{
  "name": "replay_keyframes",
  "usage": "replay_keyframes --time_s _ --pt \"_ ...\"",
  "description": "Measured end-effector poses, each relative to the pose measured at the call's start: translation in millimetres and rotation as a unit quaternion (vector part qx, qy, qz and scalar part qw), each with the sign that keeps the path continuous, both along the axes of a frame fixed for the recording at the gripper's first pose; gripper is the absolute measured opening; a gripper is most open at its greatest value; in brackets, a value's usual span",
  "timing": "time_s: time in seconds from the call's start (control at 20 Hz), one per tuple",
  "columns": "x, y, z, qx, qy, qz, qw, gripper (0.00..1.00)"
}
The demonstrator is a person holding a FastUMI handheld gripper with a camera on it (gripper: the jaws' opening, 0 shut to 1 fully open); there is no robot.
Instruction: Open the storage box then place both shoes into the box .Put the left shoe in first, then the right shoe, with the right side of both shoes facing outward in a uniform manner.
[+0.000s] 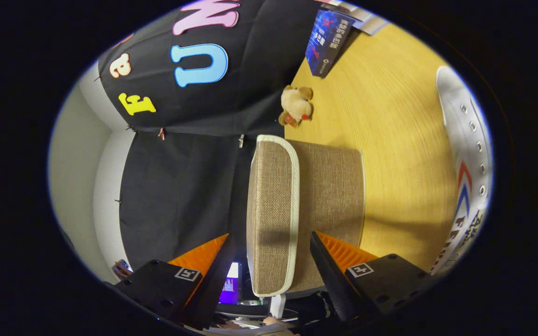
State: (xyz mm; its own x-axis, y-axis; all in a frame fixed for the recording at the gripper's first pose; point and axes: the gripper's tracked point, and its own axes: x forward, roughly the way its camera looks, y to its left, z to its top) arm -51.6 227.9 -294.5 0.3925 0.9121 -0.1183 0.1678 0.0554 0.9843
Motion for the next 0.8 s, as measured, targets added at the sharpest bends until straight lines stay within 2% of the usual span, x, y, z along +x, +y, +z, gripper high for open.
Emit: replay_keyframes --time_s 0.15,0.3,0.4,0.5,0.55,0.65,0.8 --pt "0 16 -9 0.009 0.010 0.016 1.000 0.98" --pt "7 14 -7 0.039 0.027 0.009 0.999 0.96" --pt "7 17 -6 0.076 0.045 0.004 0.996 0.76" --pt "3 16 -5 0.071 0.030 0.008 0.997 0.57" --pt "5 15 -13 0.054 0.031 0.004 0.998 0.40" --pt "8 15 4 0.065 0.012 -0.011 0.998 0.07" --pt "12 7 41 0.103 -0.007 -0.024 0.994 0.05"
